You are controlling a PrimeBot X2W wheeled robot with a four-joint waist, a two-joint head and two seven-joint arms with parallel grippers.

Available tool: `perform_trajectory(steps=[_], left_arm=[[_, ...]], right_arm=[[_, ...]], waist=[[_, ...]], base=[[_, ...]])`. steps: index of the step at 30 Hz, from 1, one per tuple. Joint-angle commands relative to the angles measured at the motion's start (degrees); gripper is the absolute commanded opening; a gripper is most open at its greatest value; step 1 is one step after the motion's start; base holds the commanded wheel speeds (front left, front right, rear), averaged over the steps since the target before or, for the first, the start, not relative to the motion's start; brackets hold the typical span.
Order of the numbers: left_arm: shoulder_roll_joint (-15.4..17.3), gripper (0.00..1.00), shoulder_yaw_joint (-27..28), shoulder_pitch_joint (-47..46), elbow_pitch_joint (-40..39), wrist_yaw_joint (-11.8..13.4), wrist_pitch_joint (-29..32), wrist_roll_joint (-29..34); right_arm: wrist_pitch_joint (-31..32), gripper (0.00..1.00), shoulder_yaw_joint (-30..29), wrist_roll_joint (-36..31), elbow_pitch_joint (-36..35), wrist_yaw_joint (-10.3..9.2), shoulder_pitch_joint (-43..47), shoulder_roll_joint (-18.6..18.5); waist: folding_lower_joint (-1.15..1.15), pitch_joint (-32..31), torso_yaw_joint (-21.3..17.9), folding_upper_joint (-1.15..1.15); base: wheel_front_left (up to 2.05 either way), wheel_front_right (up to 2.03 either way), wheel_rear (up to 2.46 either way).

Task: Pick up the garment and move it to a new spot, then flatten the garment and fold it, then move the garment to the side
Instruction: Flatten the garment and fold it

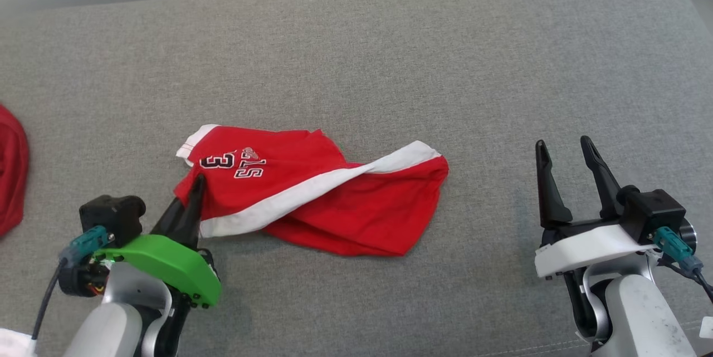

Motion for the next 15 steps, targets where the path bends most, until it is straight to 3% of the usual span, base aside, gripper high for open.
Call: perform_trajectory(steps=[1,5,6,8,9,10,15], left_arm=[[-1.16,0.0,0.0,0.71,1.82,-0.86,-1.35,-0.94],[-3.0,0.0,-0.38,-0.16,7.73,-2.71,-4.42,-1.95],[-3.72,0.11,-0.32,-0.66,9.02,-3.08,-5.18,-2.42],[-4.11,0.65,-0.48,-1.35,11.26,-3.32,-6.48,-1.96],[-4.11,0.65,-0.48,-1.35,11.26,-3.32,-6.48,-1.96],[-4.4,1.0,-0.4,-1.58,12.19,-3.29,-7.2,-1.85],[-4.39,1.0,-0.81,-2.88,15.3,-2.61,-9.33,-0.16]], right_arm=[[-0.33,1.0,0.0,0.15,0.07,0.0,-0.75,-0.03],[-0.01,1.0,0.21,0.12,0.2,0.0,-1.07,-0.02],[0.09,1.0,0.22,0.1,0.16,0.0,-1.25,-0.02],[0.27,1.0,0.23,0.01,0.11,0.0,-1.35,-0.02],[0.27,1.0,0.23,0.01,0.11,0.0,-1.35,-0.02],[0.31,1.0,0.24,-0.06,0.07,0.0,-1.3,-0.01],[0.51,1.0,0.04,-0.41,-0.24,0.0,-1.03,0.01]], waist=[[0.0,0.35,0.36,0.0],[0.0,0.56,0.66,0.0],[0.0,0.55,0.72,0.0],[0.0,0.43,0.78,0.0],[0.0,0.43,0.78,0.0],[0.0,0.34,0.8,0.0],[0.0,-0.09,0.99,0.0]], base=[[0.0,0.0,0.0],[0.0,0.0,0.0],[0.0,0.0,0.0],[0.0,0.0,0.0],[0.0,0.0,0.0],[0.0,0.0,0.0],[0.0,0.0,0.0]])
